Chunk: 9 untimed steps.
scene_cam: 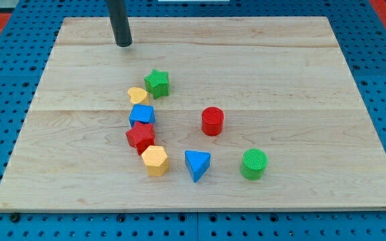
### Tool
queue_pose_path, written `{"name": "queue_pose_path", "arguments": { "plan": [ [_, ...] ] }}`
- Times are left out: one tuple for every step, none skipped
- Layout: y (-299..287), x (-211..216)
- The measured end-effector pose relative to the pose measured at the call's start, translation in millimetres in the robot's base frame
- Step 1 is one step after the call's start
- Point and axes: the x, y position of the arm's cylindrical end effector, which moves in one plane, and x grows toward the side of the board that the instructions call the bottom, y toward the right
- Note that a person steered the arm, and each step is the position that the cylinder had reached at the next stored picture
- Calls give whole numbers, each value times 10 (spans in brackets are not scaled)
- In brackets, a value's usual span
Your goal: Push the yellow heart to the top of the blue cube
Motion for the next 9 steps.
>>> {"name": "queue_pose_path", "arguments": {
  "plan": [
    [-322, -41],
    [-250, 387],
    [57, 1168],
    [44, 1409],
    [33, 1548],
    [384, 1733],
    [340, 1703],
    [256, 1901],
    [249, 2129]
  ]
}}
